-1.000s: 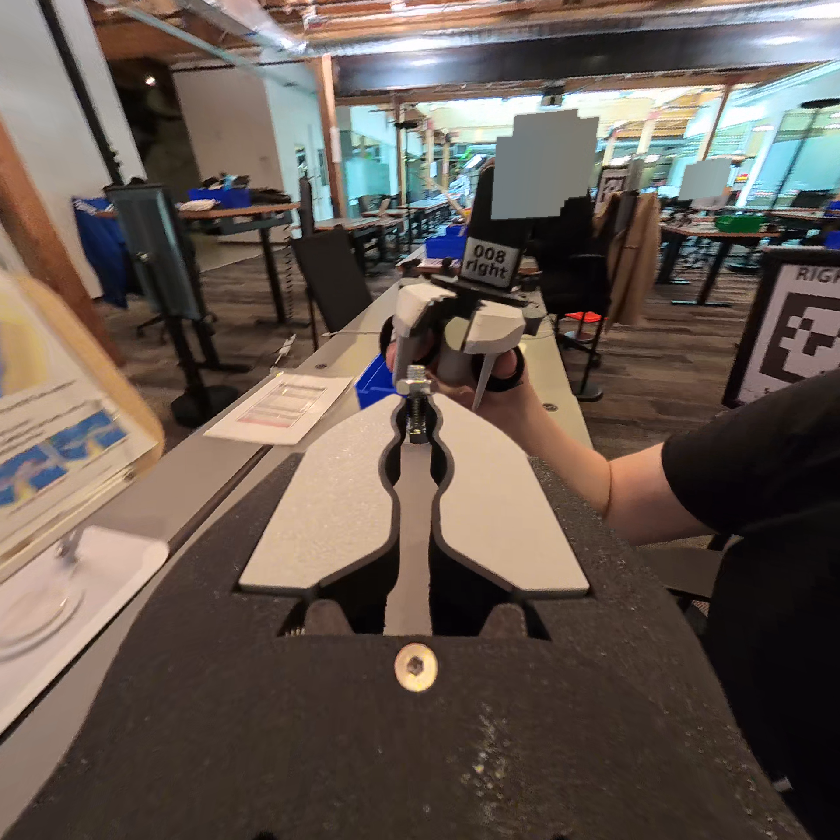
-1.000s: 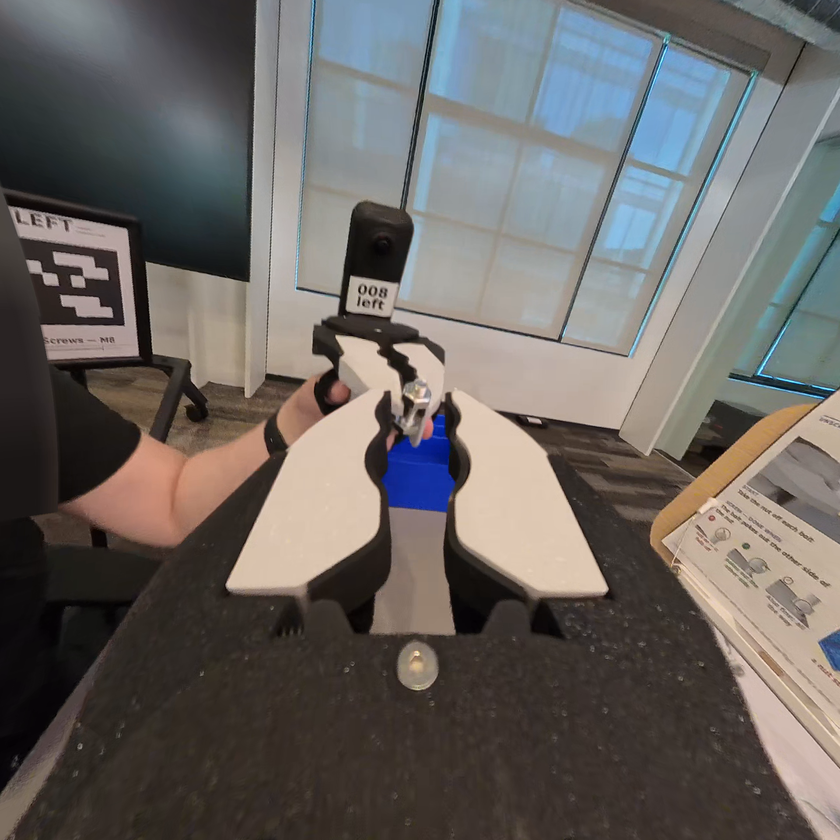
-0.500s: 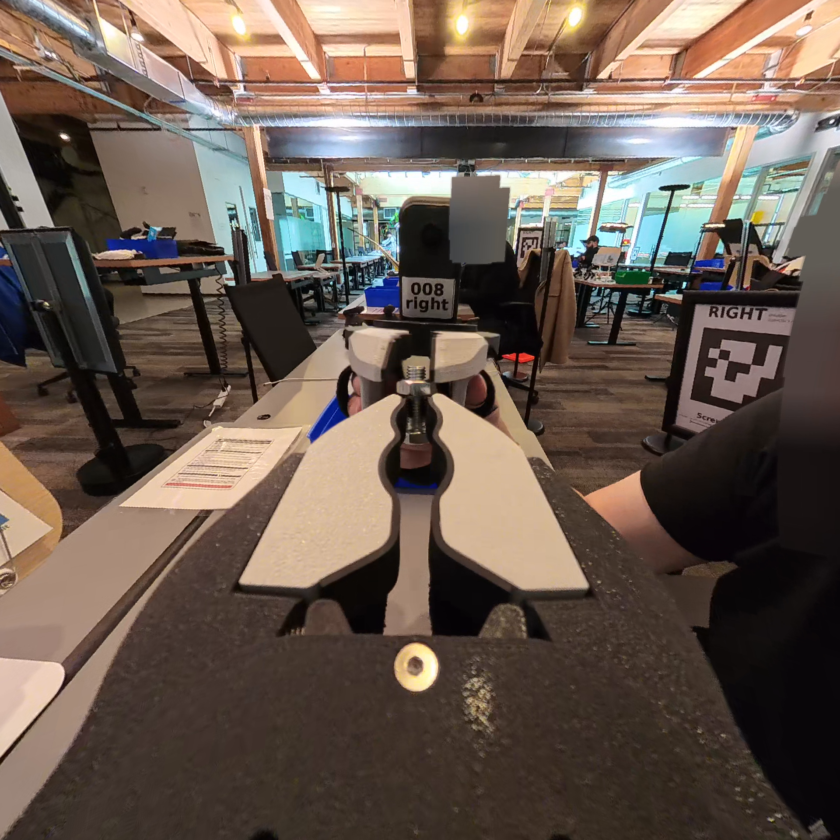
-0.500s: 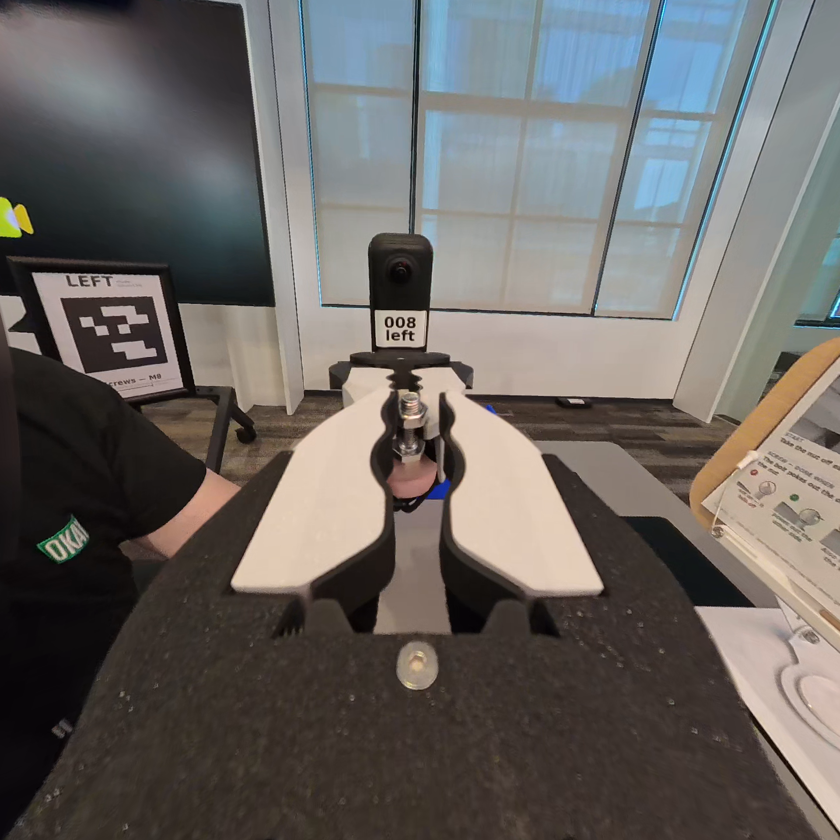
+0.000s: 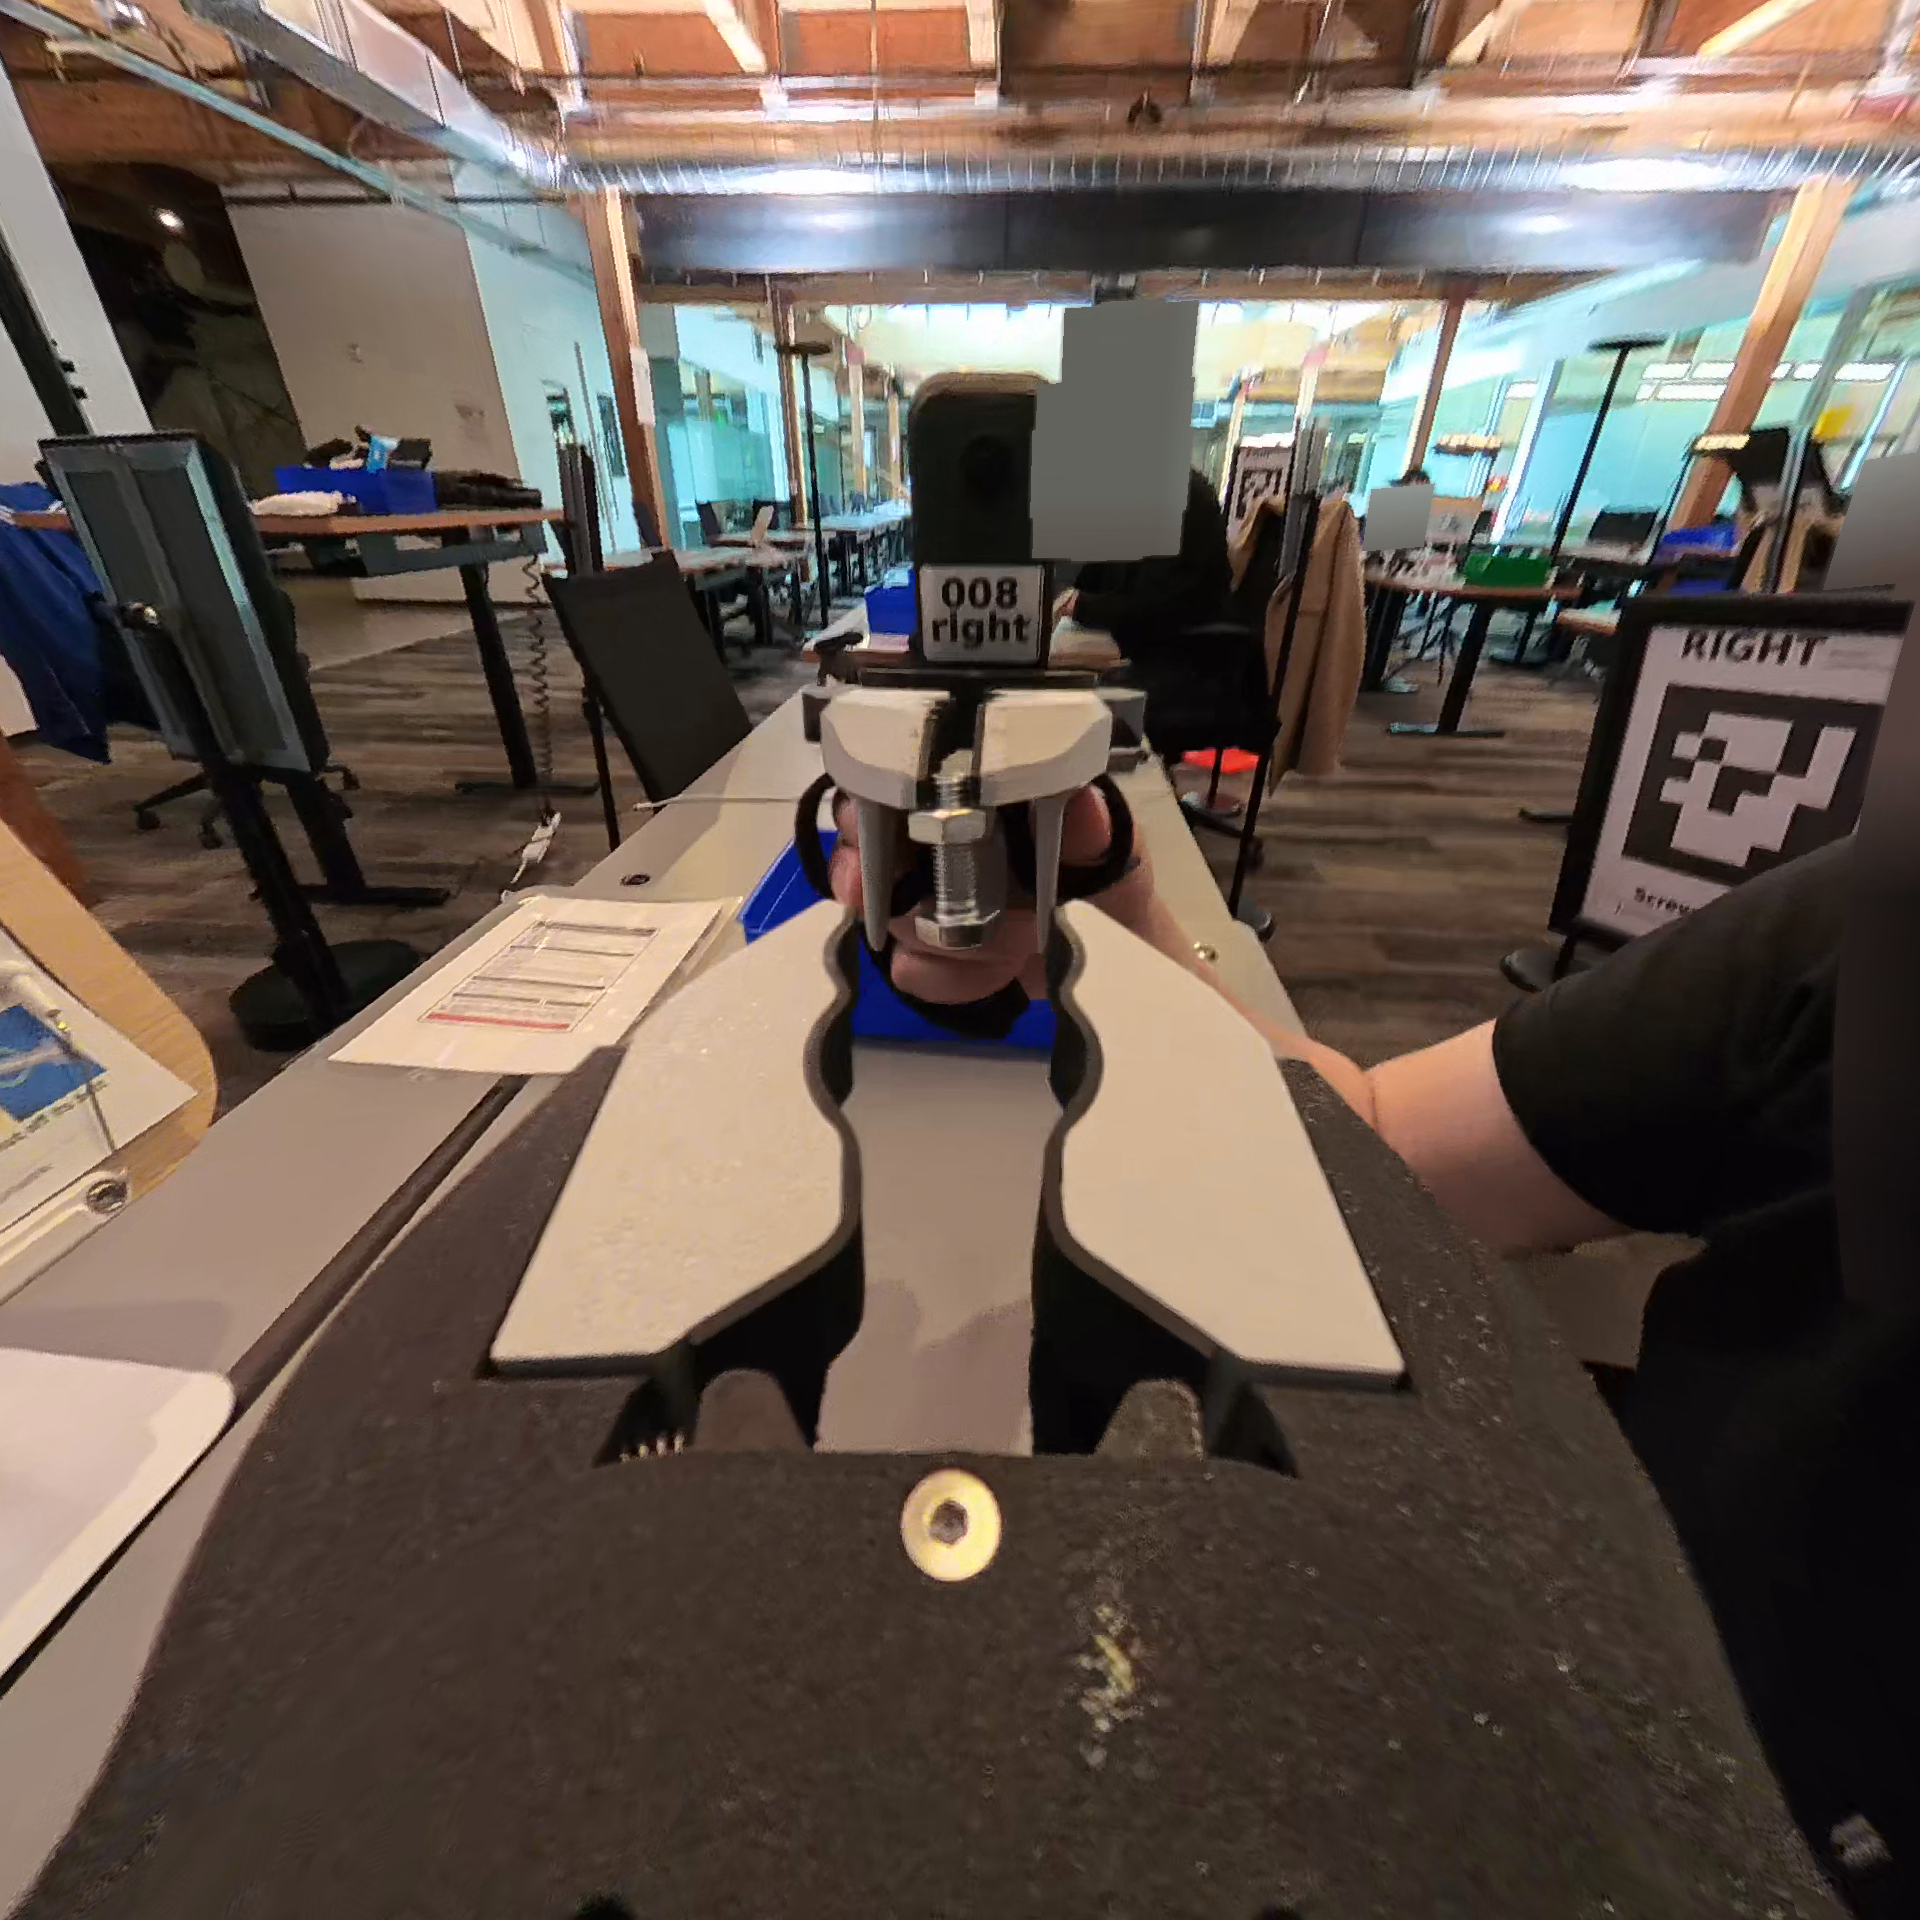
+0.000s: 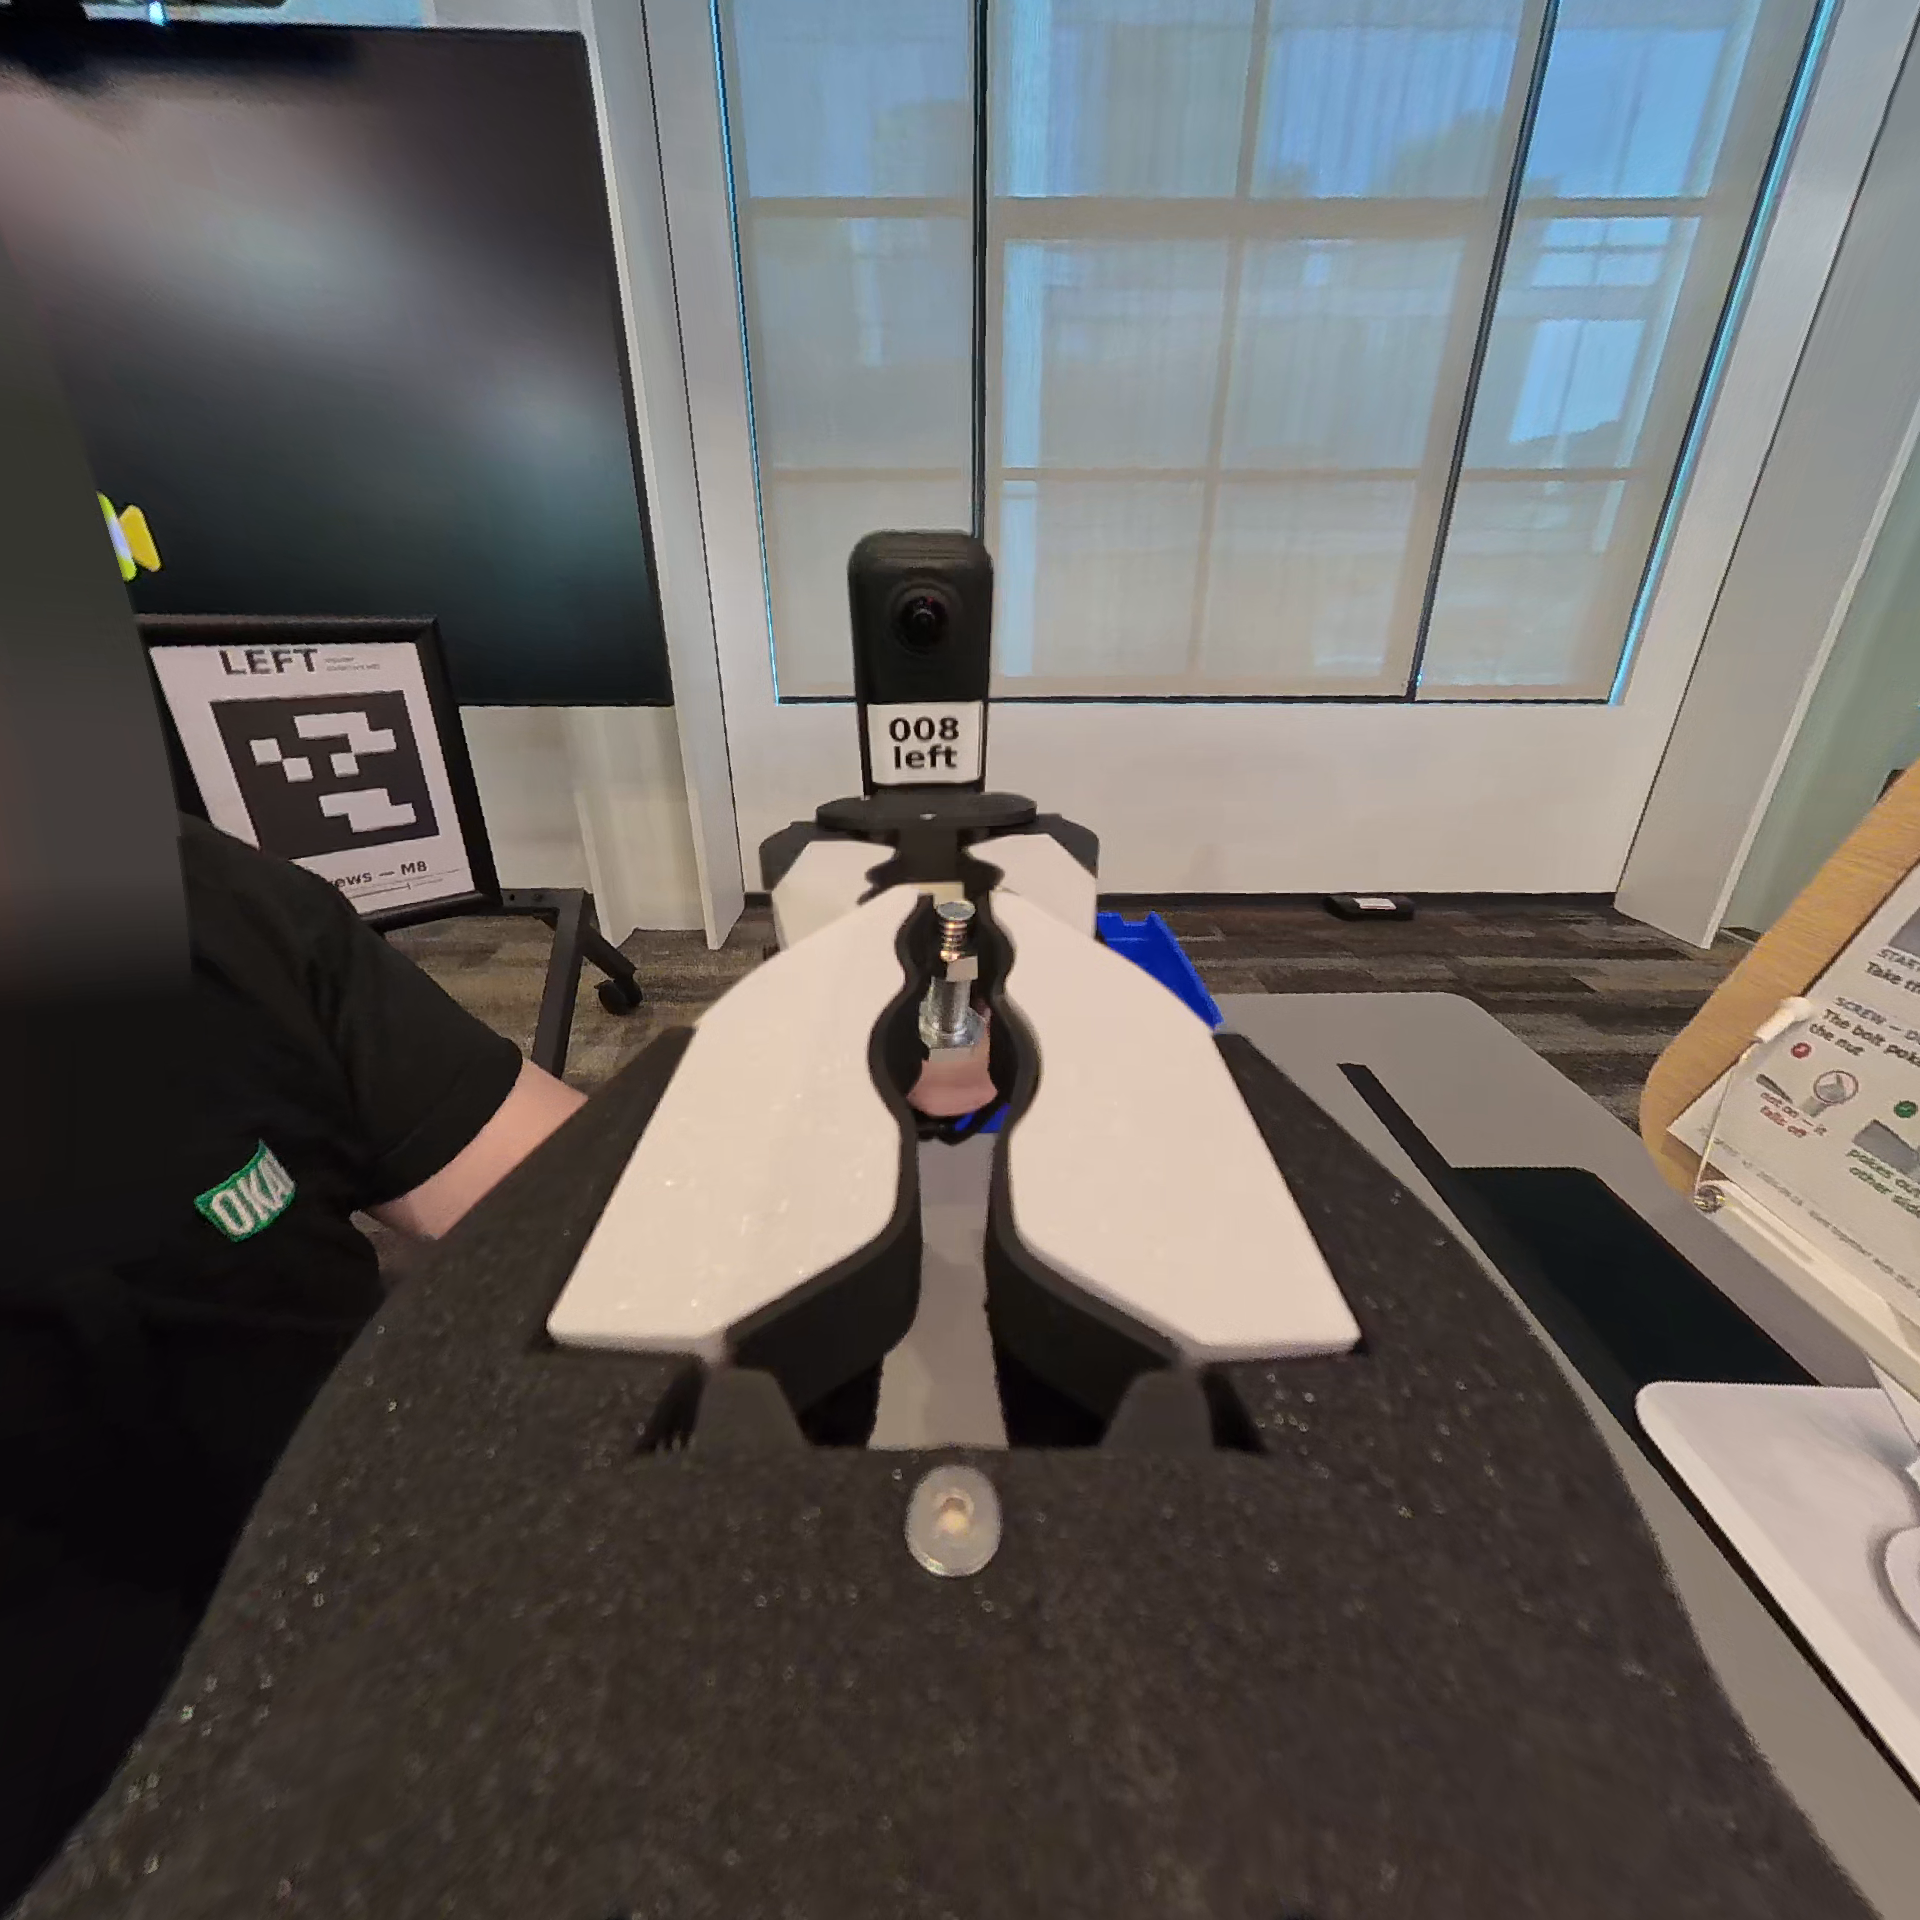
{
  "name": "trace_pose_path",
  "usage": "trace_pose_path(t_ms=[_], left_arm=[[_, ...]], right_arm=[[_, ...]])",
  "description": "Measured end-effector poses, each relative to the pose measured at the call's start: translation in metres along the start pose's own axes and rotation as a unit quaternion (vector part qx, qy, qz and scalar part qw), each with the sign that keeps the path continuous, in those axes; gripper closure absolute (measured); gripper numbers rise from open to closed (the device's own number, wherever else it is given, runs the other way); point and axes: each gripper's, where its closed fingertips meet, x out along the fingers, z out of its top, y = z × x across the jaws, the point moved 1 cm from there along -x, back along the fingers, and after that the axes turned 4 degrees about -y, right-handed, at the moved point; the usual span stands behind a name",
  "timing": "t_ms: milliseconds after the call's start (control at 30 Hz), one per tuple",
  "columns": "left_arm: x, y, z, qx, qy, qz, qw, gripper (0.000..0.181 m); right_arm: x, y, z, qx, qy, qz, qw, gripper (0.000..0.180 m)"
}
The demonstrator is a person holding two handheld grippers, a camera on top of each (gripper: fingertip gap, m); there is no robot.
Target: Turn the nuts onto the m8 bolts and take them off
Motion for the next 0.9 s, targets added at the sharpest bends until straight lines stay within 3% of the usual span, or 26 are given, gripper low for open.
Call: trace_pose_path(t_ms=[233, 900], left_arm=[[0.01, -0.013, -0.016, 0.003, 0.043, -0.033, 0.999, 0.143], [0.022, -0.022, -0.029, 0.013, 0.068, -0.052, 0.996, 0.161]], right_arm=[[0.003, 0.021, -0.004, -0.053, 0.015, 0.058, 0.997, 0.173], [0.004, 0.021, -0.013, -0.06, 0.036, 0.067, 0.995, 0.173]])
